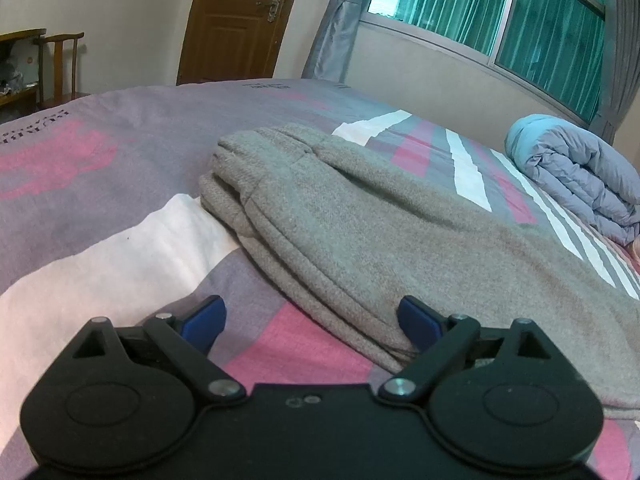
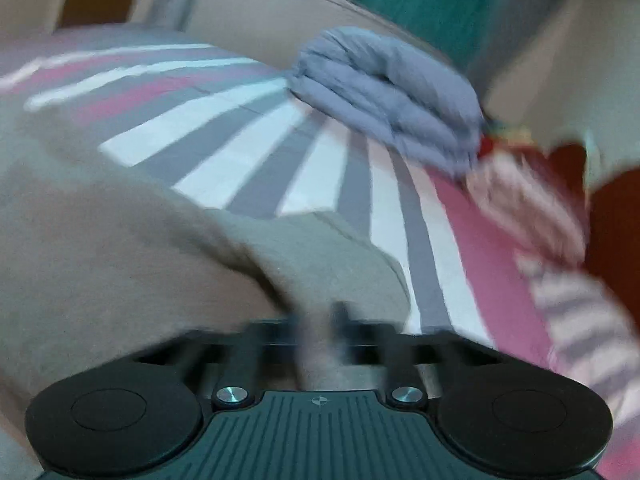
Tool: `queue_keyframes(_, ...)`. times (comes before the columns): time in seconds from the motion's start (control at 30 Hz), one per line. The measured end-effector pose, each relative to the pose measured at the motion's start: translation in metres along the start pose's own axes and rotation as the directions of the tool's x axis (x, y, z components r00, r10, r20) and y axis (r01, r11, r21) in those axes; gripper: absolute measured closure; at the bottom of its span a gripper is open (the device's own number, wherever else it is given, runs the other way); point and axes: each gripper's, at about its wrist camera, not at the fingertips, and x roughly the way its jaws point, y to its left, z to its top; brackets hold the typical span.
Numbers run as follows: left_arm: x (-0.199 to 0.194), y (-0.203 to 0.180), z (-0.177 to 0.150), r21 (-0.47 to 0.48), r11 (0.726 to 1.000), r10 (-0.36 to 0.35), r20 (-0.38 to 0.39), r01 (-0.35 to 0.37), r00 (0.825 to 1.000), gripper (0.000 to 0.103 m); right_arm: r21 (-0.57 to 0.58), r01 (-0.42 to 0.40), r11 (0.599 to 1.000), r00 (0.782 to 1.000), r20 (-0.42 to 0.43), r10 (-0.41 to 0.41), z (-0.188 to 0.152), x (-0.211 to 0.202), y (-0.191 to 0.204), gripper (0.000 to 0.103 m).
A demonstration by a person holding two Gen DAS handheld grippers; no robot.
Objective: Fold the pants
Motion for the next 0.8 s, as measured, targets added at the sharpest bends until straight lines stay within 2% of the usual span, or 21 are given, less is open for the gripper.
queue_keyframes(0.07, 0.0, 0.0, 0.0, 0.0, 1.0, 0.001, 0.001, -0.001, 1.0, 0.015, 0.215, -0.028, 0.976, 0.999, 0.034, 0.021, -0.007, -0.018, -0.032, 0.095)
queue_keyframes(0.1, 0.0, 0.0, 0.0, 0.0, 1.0, 0.0, 0.001, 0.0, 1.0, 0.015, 0.321, -0.027, 0.947, 0.999, 0.052, 0.011, -0.012, -0.026, -0.049, 0.095)
queue_keyframes(0.13, 0.0, 0.0, 0.0, -0.001, 1.0, -0.001, 0.001, 0.001, 1.0, 0.015, 0.448, -0.03, 0.893, 0.997, 0.076, -0.004, -0.022, -0.037, -0.07, 0.096)
queue_keyframes(0.17, 0.0, 0.001, -0.001, -0.002, 1.0, -0.002, 0.001, 0.002, 1.0, 0.015, 0.578, -0.033, 0.816, 0.996, 0.084, -0.019, -0.037, -0.047, -0.092, 0.096)
queue_keyframes(0.2, 0.0, 0.0, -0.001, -0.002, 1.0, -0.003, 0.001, 0.003, 1.0, 0.015, 0.695, -0.027, 0.719, 0.996, 0.077, -0.037, -0.057, -0.054, -0.112, 0.096)
queue_keyframes(0.27, 0.0, 0.001, -0.001, -0.002, 1.0, -0.002, 0.001, 0.002, 1.0, 0.015, 0.863, -0.028, 0.505, 0.999, 0.039, -0.011, -0.102, -0.054, -0.142, 0.096)
queue_keyframes(0.3, 0.0, 0.001, -0.001, -0.002, 1.0, -0.002, 0.001, 0.002, 1.0, 0.015, 0.901, -0.021, 0.434, 0.999, 0.007, 0.032, -0.121, -0.046, -0.149, 0.096)
queue_keyframes(0.33, 0.0, 0.001, -0.001, -0.002, 1.0, -0.002, 0.001, 0.002, 1.0, 0.015, 0.922, -0.012, 0.387, 0.997, -0.019, 0.076, -0.139, -0.037, -0.153, 0.096)
queue_keyframes(0.4, 0.0, 0.001, -0.001, -0.002, 1.0, -0.002, 0.001, 0.002, 1.0, 0.015, 0.929, -0.067, 0.364, 0.994, 0.032, 0.102, -0.154, -0.037, -0.156, 0.096)
queue_keyframes(0.47, 0.0, 0.001, -0.001, -0.002, 1.0, -0.002, 0.001, 0.002, 1.0, 0.015, 0.921, -0.089, 0.378, 0.994, 0.057, 0.096, -0.154, -0.04, -0.161, 0.095)
queue_keyframes(0.53, 0.0, 0.001, -0.001, -0.002, 1.0, -0.001, 0.001, 0.001, 1.0, 0.015, 0.922, -0.102, 0.373, 0.992, 0.069, 0.102, -0.155, -0.039, -0.166, 0.084)
queue_keyframes(0.57, 0.0, 0.001, -0.001, -0.001, 1.0, -0.001, 0.001, 0.001, 1.0, 0.015, 0.921, -0.104, 0.375, 0.992, 0.069, 0.105, -0.153, -0.039, -0.168, 0.081)
queue_keyframes(0.63, -0.001, 0.001, -0.001, -0.002, 1.0, -0.002, 0.001, 0.002, 1.0, 0.015, 0.898, -0.104, 0.427, 0.993, 0.069, 0.097, -0.146, -0.035, -0.171, 0.075)
queue_keyframes(0.7, -0.001, 0.001, -0.001, -0.001, 1.0, -0.002, 0.001, 0.002, 1.0, 0.015, 0.873, -0.087, 0.479, 0.995, 0.056, 0.077, -0.136, -0.036, -0.172, 0.073)
queue_keyframes(0.73, -0.001, 0.001, -0.001, -0.001, 1.0, -0.002, 0.001, 0.002, 1.0, 0.015, 0.882, -0.099, 0.462, 0.995, 0.079, 0.061, -0.137, -0.039, -0.178, 0.073)
queue_keyframes(0.77, -0.001, 0.001, -0.001, -0.001, 1.0, -0.001, 0.001, 0.001, 1.0, 0.015, 0.911, -0.121, 0.393, 0.993, 0.108, 0.055, -0.135, -0.033, -0.185, 0.073)
queue_keyframes(0.8, -0.001, 0.001, -0.001, -0.002, 1.0, -0.001, 0.001, 0.001, 1.0, 0.015, 0.948, -0.139, 0.286, 0.99, 0.128, 0.057, -0.144, -0.034, -0.193, 0.073)
